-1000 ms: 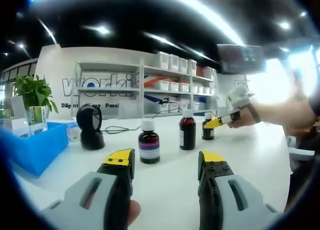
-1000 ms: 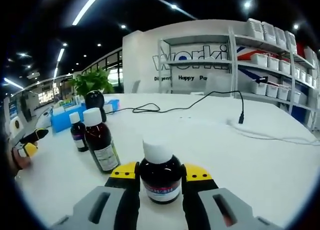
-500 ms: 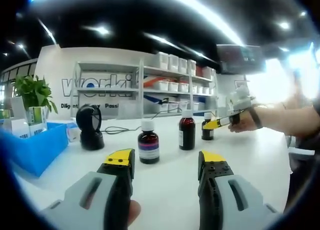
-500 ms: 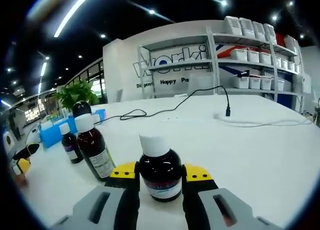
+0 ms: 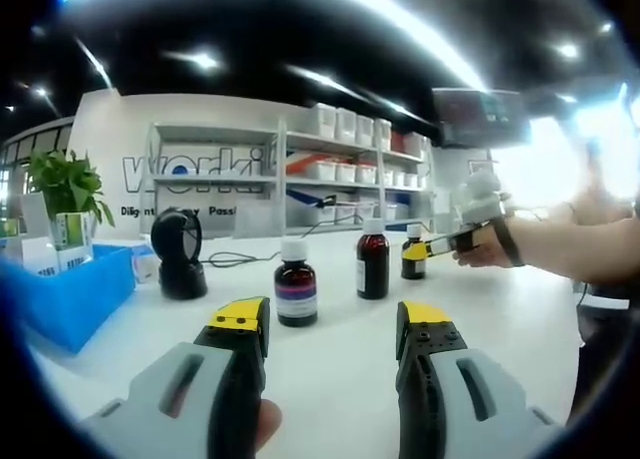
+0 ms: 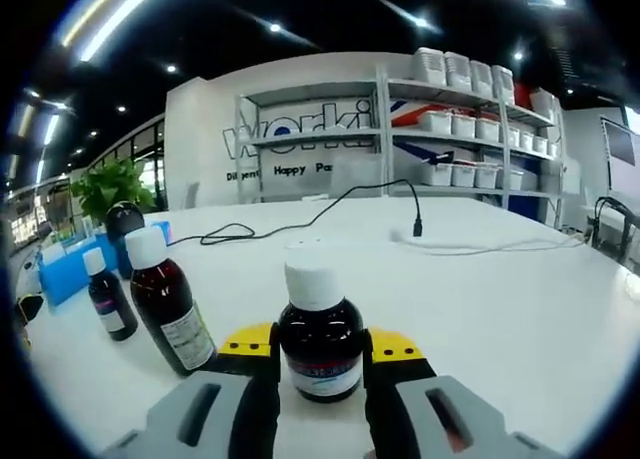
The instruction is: Rotate the medicine bottle to make it face forward pick up the medicine bottle inspect the drug traceability code place the medicine on the table
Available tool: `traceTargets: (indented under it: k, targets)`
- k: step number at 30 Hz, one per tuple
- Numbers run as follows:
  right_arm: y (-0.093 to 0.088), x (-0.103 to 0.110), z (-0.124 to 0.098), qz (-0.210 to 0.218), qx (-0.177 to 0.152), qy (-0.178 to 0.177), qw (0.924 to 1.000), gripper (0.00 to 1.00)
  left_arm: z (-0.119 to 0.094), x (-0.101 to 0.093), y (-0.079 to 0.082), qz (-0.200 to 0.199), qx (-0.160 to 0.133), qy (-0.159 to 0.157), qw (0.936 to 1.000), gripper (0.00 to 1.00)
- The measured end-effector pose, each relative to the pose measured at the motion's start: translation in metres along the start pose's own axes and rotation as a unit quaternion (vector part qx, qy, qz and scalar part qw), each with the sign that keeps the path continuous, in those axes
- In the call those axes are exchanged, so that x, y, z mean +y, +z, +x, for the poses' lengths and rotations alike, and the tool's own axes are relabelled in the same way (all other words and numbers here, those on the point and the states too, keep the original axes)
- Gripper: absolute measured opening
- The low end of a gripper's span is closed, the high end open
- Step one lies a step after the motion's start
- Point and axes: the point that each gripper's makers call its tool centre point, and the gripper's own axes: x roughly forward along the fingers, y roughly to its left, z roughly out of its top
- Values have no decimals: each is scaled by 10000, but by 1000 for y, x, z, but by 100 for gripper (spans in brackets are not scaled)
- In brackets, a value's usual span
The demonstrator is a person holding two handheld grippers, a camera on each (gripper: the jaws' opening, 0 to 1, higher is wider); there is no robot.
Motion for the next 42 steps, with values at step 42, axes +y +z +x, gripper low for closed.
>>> traceTargets:
  k: [42]
  targets:
    - [37,14,-88,-898,-1269,2265,9615,60,-1,-2,0,71,-4,-28,10000,35]
